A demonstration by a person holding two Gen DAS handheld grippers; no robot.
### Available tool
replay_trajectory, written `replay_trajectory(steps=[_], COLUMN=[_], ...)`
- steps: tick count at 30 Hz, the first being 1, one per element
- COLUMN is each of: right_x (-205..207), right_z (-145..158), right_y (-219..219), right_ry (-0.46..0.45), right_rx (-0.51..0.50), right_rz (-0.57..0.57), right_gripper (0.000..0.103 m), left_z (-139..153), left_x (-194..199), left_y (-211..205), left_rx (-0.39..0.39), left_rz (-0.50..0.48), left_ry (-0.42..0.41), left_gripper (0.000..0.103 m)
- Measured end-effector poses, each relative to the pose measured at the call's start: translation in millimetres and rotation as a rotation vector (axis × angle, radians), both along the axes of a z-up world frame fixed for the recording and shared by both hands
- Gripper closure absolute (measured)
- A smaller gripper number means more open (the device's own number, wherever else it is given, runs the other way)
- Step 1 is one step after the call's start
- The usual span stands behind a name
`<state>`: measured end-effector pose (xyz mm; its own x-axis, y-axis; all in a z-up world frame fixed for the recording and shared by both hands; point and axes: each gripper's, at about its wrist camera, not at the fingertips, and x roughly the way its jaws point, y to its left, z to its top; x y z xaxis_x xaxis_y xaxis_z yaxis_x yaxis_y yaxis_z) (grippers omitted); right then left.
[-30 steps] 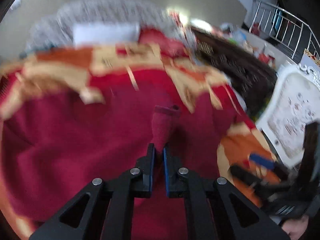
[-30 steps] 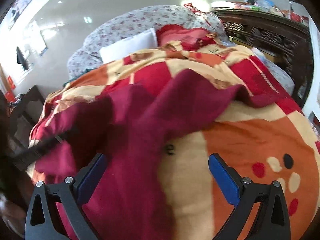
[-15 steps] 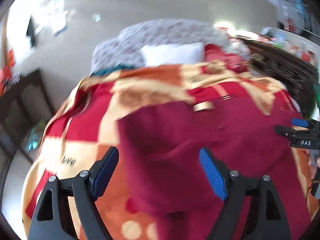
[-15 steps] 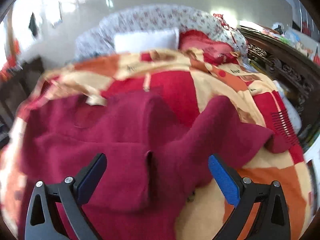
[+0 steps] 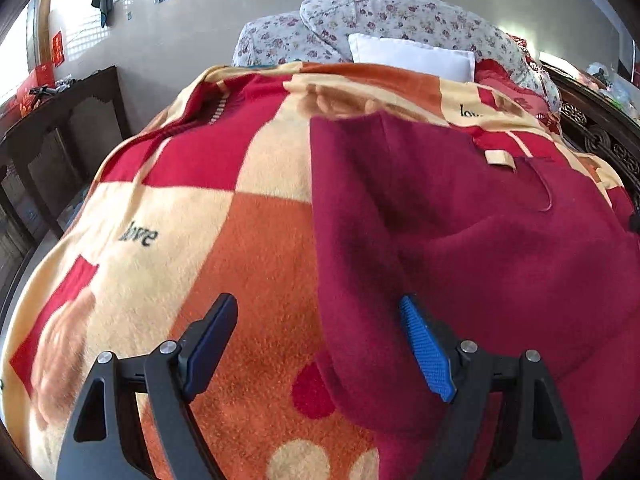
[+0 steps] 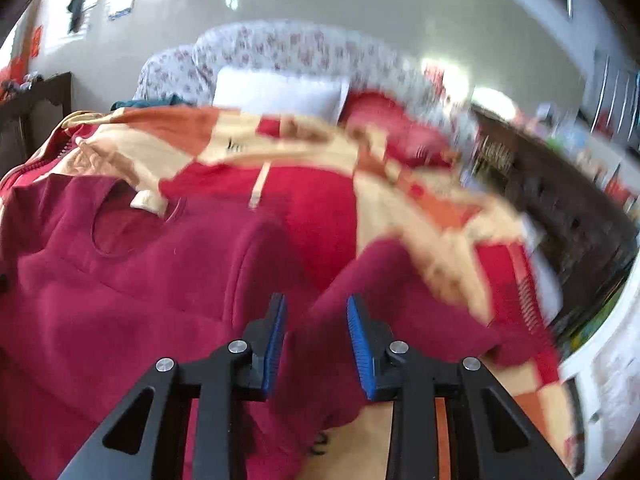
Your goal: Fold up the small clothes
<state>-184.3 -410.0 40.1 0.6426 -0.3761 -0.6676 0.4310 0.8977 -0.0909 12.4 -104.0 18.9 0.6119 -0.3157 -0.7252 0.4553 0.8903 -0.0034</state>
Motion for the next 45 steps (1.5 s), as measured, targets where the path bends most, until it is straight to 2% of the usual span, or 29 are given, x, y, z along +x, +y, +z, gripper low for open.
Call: replay_trajectory(steps=[1,2,4,5,7,9,11,13,15,18,19,20,21,22,26,28,30,31,32,34,36,37,42,45], right_x=[0,4,15,27,54,90,117,143,168,186,189,192,193,194,189,185,187,192,196,203,205,203,195,204], right_z=[5,11,18,20,19,14,6,-4,-15,-26,-30,-32,-34,-35,-21,-13,-11,-12,-17,-28,-34,-33,-5,-6], right_y=[8,22,52,72,104,136,156,169,179,194,199,203,207,210,217,215,215,216,218,221,224,225,226,231], right_ry=[-0.033,-0.065,-0.102,-0.105,-0.073,-0.045,-0.023,-0.006,-0.001,0.0,-0.002,-0.004,0.003,0.017,0.003,-0.047,-0.055,-0.04,-0.016,0.035,0.068,0.065,-0.043,-0.048], right_rx=[0.024,0.034,0.051,0.063,0.087,0.115,0.126,0.177,0.237,0.251,0.242,0.238,0.239,0.236,0.199,0.204,0.206,0.211,0.217,0.192,0.199,0.204,0.128,0.057], right_rz=[0.04,0.113,0.263,0.352,0.458,0.551,0.596,0.626,0.682,0.728,0.741,0.761,0.796,0.816,0.847,0.833,0.833,0.834,0.838,0.83,0.838,0.84,0.803,0.745], right_gripper=[0.061,0.036,0.006,0.007,0.009,0.017,0.03,0.036,0.038,0.039,0.042,0.053,0.069,0.099,0.098,0.095,0.073,0.053,0.045,0.046,0.082,0.092,0.093,0.092], left_z=[1,2,5,4,0,-5,-8,-9,-10,-9,-8,-8,-7,-7,-5,-6,-7,-7,-7,-7,-8,-8,-3,3], left_x=[0,-1,1,3,8,12,12,10,9,8,8,9,9,10,10,11,12,12,11,10,10,10,8,5], left_y=[3,8,16,19,22,25,29,33,38,42,43,45,47,49,53,52,52,52,51,51,50,50,54,57], left_rx=[-0.012,-0.025,-0.045,-0.048,-0.049,-0.061,-0.088,-0.113,-0.142,-0.174,-0.186,-0.2,-0.213,-0.226,-0.249,-0.252,-0.253,-0.251,-0.248,-0.241,-0.236,-0.237,-0.272,-0.3], left_rz=[0.003,0.008,0.03,0.035,0.036,0.042,0.044,0.036,0.025,0.009,0.004,0.001,0.0,-0.001,-0.007,-0.009,-0.01,-0.011,-0.012,-0.013,-0.014,-0.014,-0.006,-0.003], left_ry=[0.003,0.005,0.006,0.016,0.052,0.074,0.082,0.081,0.081,0.08,0.08,0.082,0.085,0.088,0.089,0.095,0.096,0.093,0.09,0.086,0.083,0.082,0.049,0.017], left_gripper=[0.021,0.021,0.021,0.021,0.02,0.018,0.018,0.018,0.018,0.018,0.018,0.018,0.018,0.018,0.018,0.018,0.018,0.018,0.018,0.018,0.018,0.018,0.018,0.017])
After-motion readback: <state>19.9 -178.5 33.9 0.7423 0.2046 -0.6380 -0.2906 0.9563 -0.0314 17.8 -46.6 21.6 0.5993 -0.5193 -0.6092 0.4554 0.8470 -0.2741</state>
